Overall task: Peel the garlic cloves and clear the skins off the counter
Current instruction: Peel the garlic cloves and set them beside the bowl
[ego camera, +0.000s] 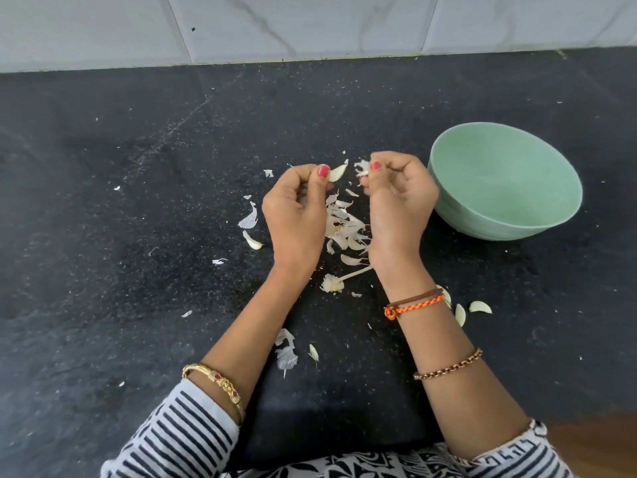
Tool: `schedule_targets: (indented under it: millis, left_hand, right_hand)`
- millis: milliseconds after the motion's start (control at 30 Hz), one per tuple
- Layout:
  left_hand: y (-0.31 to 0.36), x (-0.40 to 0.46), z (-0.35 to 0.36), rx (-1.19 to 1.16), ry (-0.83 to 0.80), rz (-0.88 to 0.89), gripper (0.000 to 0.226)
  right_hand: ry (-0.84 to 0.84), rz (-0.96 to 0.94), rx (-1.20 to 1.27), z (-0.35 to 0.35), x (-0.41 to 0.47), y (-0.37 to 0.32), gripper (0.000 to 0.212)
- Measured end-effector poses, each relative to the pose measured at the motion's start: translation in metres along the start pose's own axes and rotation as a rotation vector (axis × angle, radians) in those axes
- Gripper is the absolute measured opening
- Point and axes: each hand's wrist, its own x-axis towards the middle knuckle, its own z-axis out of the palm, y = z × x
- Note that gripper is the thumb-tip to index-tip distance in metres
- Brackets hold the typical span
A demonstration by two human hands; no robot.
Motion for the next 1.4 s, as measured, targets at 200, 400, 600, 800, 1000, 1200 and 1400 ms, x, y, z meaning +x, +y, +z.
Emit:
schedule_targets:
  millis: [200,400,600,800,1000,1200,1400]
  left_hand:
    - [-0.004,0.004,-0.004,0.023,0.037,0.03,0.012]
    - [-0.005,0.006,-0.006,0.053,0.025,0.061,0.009]
    - [-0.004,0.004,-0.006,0.081,-0.021,0.098,0.007]
    - [-0.004,0.003,-0.005,0.054,-0.078,0.09,0.011]
    - [-0.003,0.002,-0.005,0.036,-0.145,0.115,0.012]
    - [-0.006,0.005,-0.007,0.011,-0.088,0.067,0.011]
    - [-0.006,0.008,-0.009,-0.045,-0.068,0.044,0.011]
  right_hand:
    - [-0.179,-0.207,-0.317,-0.005,0.002,0.011,0.037]
    - [-0.343,0.006,-0.169,-0.004,-0.001,0.004,0.022]
    - [-0.32,-0.113,-0.132,-0.005,0.0,0.008,0.014]
    - [-0.284,-0.135,-0.167,-0.004,0.003,0.012,0.016]
    - [-0.268,-0.176,-0.185,-0.006,0.005,0.013,0.015]
    - [-0.299,-0.314,-0.337,-0.008,0.005,0.013,0.021]
    - [-0.275,-0.286,-0.381,-0.007,0.004,0.012,0.028]
